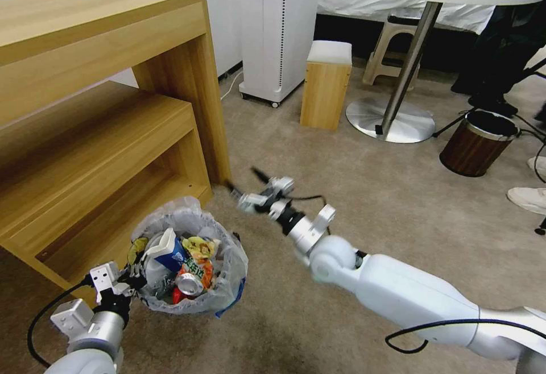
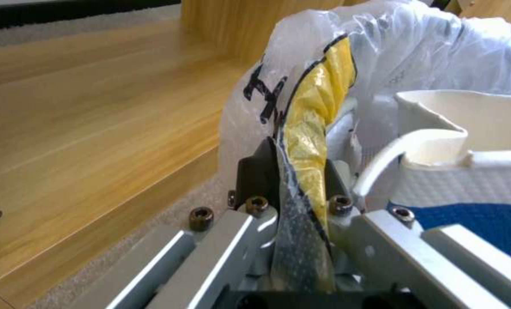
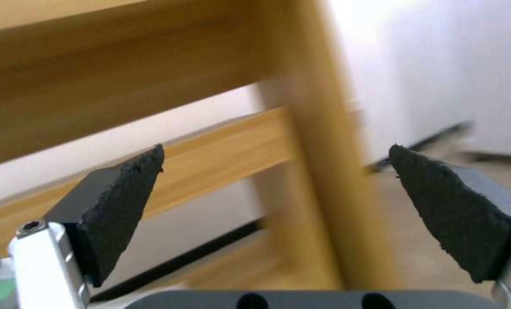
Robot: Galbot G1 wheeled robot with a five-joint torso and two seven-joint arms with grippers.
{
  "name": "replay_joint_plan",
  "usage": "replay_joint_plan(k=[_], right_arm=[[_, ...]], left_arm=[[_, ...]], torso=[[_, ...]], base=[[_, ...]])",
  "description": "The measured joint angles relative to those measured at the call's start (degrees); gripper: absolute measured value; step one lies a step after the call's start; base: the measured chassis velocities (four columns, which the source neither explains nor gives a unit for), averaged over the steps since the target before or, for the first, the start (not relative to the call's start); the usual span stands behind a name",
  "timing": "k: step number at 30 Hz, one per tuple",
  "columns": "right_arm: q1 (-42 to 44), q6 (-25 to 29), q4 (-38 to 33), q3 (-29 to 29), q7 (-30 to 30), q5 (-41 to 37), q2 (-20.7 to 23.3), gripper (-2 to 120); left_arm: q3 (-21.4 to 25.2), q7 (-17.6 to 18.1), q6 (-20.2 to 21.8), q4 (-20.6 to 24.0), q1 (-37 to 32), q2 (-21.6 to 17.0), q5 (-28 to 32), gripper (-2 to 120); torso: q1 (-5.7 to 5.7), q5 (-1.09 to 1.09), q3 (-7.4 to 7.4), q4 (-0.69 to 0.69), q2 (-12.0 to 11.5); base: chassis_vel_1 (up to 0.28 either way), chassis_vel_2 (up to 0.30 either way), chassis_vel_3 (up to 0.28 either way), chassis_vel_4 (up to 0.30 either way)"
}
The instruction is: Pick up the trash bin and place the garbage on the floor into it.
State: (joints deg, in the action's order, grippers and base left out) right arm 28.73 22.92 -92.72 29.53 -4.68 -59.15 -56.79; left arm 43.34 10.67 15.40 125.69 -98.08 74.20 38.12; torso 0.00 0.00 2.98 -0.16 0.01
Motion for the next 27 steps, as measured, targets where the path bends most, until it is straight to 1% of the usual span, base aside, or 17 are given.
replay_joint_plan(k=[2,3,4,5,6,7,8,10,11,12,13,14,15,16,17,20,27], right_arm=[[1.3,-0.6,1.3,-3.5,-2.0,1.3,-0.4,100],[2.5,-1.2,1.9,-6.7,-3.2,1.9,-0.6,100],[2.5,-1.2,1.9,-6.7,-3.2,1.9,-0.6,100],[4.2,-2.0,1.9,-10.5,-4.0,2.3,-0.5,100],[4.9,-2.3,1.9,-11.8,-4.3,2.5,-0.4,100],[6.7,-3.1,1.8,-15.6,-5.1,3.3,-0.1,100],[6.7,-3.1,1.8,-15.6,-5.1,3.3,-0.1,100],[9.1,-4.2,1.2,-20.7,-6.0,4.2,0.1,100],[11.0,-4.8,0.6,-23.9,-6.1,4.6,0.6,100],[11.0,-4.8,0.6,-23.9,-6.1,4.6,0.6,100],[12.6,-5.3,0.2,-26.6,-6.3,5.2,1.1,100],[13.0,-5.4,0.1,-27.3,-6.3,5.4,1.3,100],[16.0,-5.6,-0.1,-31.6,-6.0,6.8,2.3,100],[16.0,-5.6,-0.1,-31.6,-6.0,6.8,2.3,100],[17.5,-5.9,-0.2,-33.8,-6.0,7.5,2.7,100],[23.7,-6.3,-2.4,-41.8,-6.0,10.1,4.0,100],[27.8,-6.7,-5.1,-45.2,-9.4,14.8,4.6,100]], left_arm=[[0.1,0.0,0.0,0.3,-0.1,-0.2,0.1,3],[0.1,0.0,0.0,0.5,-0.2,-0.3,0.1,3],[0.1,0.0,0.0,0.5,-0.2,-0.3,0.1,3],[0.0,0.0,0.0,0.7,-0.3,-0.2,0.0,3],[0.0,0.0,0.1,0.8,-0.3,0.0,-0.1,3],[-0.1,-0.1,0.1,1.1,-0.6,0.4,-0.6,3],[-0.1,-0.1,0.1,1.1,-0.6,0.4,-0.6,3],[0.0,-0.2,0.1,1.3,-0.7,0.5,-0.6,3],[0.1,-0.2,0.1,1.6,-0.7,0.4,-0.6,3],[0.1,-0.2,0.1,1.6,-0.7,0.4,-0.6,3],[0.1,-0.3,0.1,1.6,-0.7,0.2,-0.6,3],[0.2,-0.3,0.1,1.6,-0.7,0.1,-0.6,3],[0.3,-0.3,0.1,1.6,-0.5,-0.2,-0.5,3],[0.3,-0.3,0.1,1.6,-0.5,-0.2,-0.5,3],[0.3,-0.3,0.1,1.7,-0.5,-0.4,-0.5,3],[0.1,-0.4,0.1,1.7,-0.5,-0.5,-0.5,3],[0.0,-1.0,-0.2,1.8,-1.2,0.1,-1.1,3]], torso=[[0.00,0.02,0.01,0.02,0.0],[0.00,0.02,0.01,0.02,0.0],[0.00,0.02,0.01,0.02,0.0],[0.00,0.01,0.01,0.01,0.0],[0.00,0.01,0.01,0.02,0.0],[0.00,0.02,0.01,-0.02,0.0],[0.00,0.02,0.01,-0.02,0.0],[0.00,0.01,0.01,0.01,0.0],[0.00,0.03,0.01,0.03,0.0],[0.00,0.03,0.01,0.03,0.0],[0.00,0.02,0.01,0.02,0.0],[0.00,0.02,0.00,0.02,0.0],[0.00,0.00,0.01,0.01,0.0],[0.00,0.00,0.01,0.01,0.0],[0.00,0.04,0.01,-0.01,0.0],[0.00,0.01,0.00,-0.02,0.0],[0.00,-0.01,0.00,0.01,0.0]], base=[[0.000,0.000,0.000,0.000],[0.000,0.000,0.000,0.000],[0.000,0.000,0.000,0.000],[0.000,0.000,0.000,0.000],[0.000,0.000,0.000,0.000],[0.000,0.000,0.000,0.000],[0.000,0.000,0.000,0.000],[0.000,0.000,0.000,0.000],[0.000,0.000,0.000,0.000],[0.000,0.000,0.000,0.000],[0.000,0.000,0.000,0.000],[0.000,0.000,0.000,0.000],[0.000,0.000,0.000,0.000],[0.000,0.000,0.000,0.000],[0.000,0.000,0.000,0.000],[0.000,0.000,0.000,0.000],[0.000,0.000,0.000,0.000]])
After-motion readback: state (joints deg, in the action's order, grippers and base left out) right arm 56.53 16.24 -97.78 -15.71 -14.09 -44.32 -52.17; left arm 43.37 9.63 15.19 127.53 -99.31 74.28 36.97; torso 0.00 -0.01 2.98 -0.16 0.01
